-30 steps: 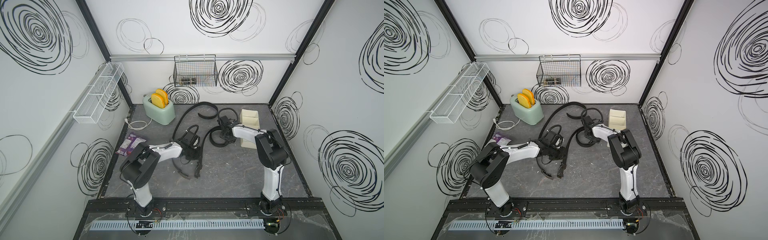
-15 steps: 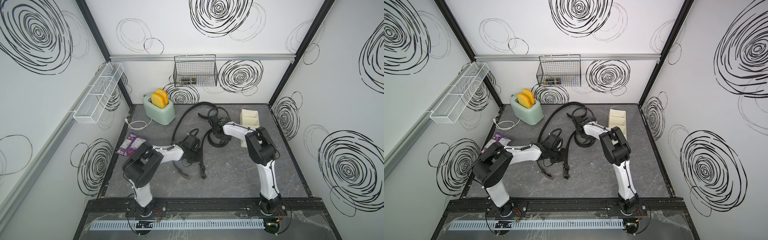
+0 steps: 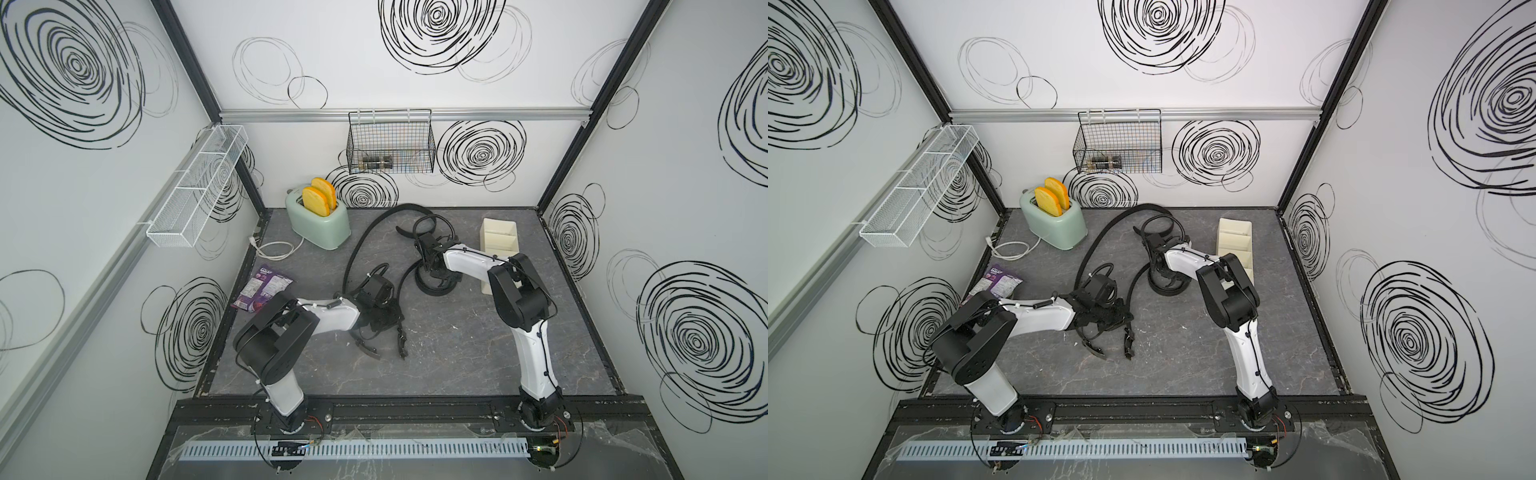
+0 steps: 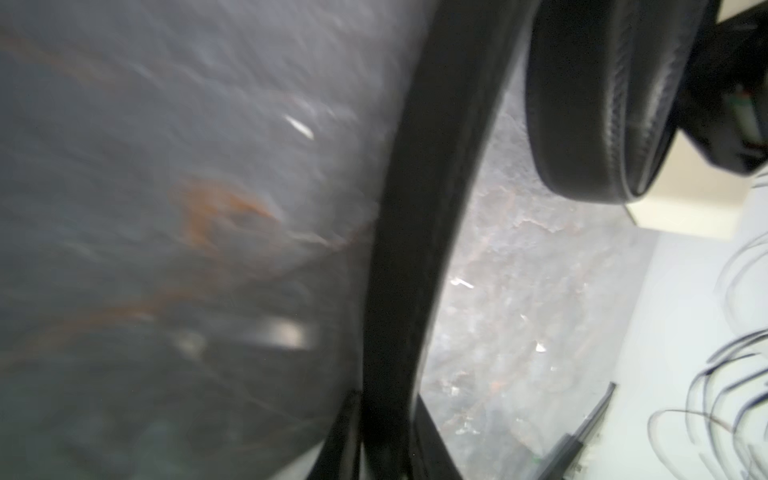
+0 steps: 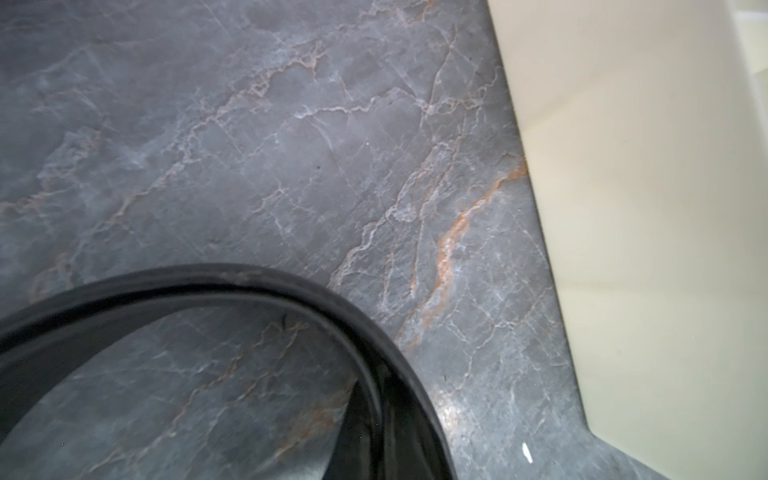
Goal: Place the belts into the storage roll
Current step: Roll the belt at the center of the board.
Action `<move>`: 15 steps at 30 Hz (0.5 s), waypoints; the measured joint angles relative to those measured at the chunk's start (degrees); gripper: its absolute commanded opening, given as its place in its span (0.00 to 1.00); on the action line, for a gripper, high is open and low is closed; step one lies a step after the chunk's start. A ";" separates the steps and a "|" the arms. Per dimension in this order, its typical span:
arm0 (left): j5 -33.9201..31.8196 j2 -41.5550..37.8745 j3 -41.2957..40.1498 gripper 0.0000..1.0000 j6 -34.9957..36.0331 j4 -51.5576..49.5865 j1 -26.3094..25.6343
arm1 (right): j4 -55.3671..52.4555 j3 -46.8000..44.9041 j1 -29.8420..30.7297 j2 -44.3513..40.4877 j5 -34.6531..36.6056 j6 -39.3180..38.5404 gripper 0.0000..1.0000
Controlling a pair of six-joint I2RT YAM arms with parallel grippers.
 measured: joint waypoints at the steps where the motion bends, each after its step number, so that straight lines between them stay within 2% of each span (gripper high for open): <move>1: 0.52 0.17 0.31 0.52 0.09 0.26 -1.11 | 0.17 -0.17 0.00 -0.13 -0.09 0.00 0.00; 3: 1.99 0.24 0.79 0.60 -0.28 0.72 -3.39 | 0.74 -0.76 -0.07 -0.55 -0.22 -0.02 0.00; 6: 3.30 -0.90 0.66 0.66 1.60 -1.07 -3.54 | 1.97 -2.27 -0.24 -1.57 -0.68 -0.17 0.00; 10: 1.18 -3.82 1.66 0.68 8.37 -8.22 0.92 | 3.13 -3.63 -0.46 -2.51 -1.81 -0.81 0.00; 15: -1.70 -1.29 11.15 0.65 18.78 -15.50 6.60 | 3.37 -3.72 -0.74 -2.75 -2.86 -2.58 0.00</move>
